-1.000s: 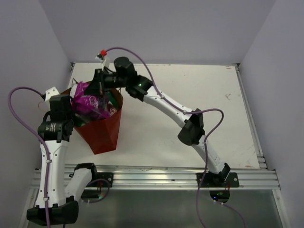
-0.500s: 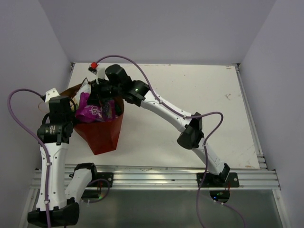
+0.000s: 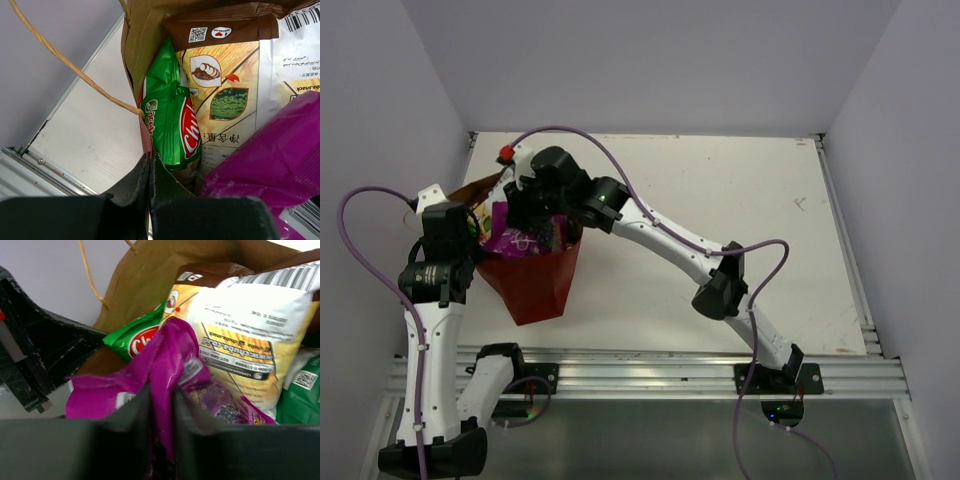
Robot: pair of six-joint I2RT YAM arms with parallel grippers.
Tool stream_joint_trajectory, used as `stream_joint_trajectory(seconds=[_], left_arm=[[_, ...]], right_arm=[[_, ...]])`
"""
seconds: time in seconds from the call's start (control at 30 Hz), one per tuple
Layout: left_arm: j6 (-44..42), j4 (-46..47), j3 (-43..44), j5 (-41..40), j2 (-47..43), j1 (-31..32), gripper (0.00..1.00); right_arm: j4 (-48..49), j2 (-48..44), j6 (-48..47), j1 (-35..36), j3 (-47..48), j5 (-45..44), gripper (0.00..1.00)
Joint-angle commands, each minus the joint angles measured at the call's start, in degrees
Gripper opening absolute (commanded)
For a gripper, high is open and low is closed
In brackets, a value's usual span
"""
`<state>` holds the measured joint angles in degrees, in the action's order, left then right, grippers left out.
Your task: Place the snacks into the paper bag
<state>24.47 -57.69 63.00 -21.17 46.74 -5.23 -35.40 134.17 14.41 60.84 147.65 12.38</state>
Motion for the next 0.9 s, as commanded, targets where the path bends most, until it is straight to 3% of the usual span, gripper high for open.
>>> stream_joint_trajectory(seconds=[0.0,0.07,0.17,0.37,0.6,0.87], left_arm=[[-1.27,3.37,-0.34,1.66,-0.42,-0.04,0.0],[-1.27,3.46,-0.42,1.57,-0.42,0.05,0.0],[-1.35,3.46,-0.51,1.57,-0.42,-0.04,0.0],[-1.09,3.55,-0.07,1.57,-0.07,-0.04,0.0],[-1.35,2.94,0.98,1.31,0.28,-0.04,0.0],[-1.53,2.85,2.12,1.39,1.24,-0.04,0.0]], right_arm=[[-5.3,-4.34,-1.41,0.07,2.9,-5.08,0.31],[-2.76,-8.82,-1.58,0.07,2.12,-6.31,0.53],[-0.55,-13.75,-2.89,-0.11,0.0,-9.91,0.61],[-2.13,-13.85,-2.21,-4.67,-1.31,-11.86,0.63],[-1.08,-7.97,-1.23,-12.49,-0.09,-6.59,0.62],[1.21,-3.92,1.84,-14.52,-1.14,0.27,0.62]])
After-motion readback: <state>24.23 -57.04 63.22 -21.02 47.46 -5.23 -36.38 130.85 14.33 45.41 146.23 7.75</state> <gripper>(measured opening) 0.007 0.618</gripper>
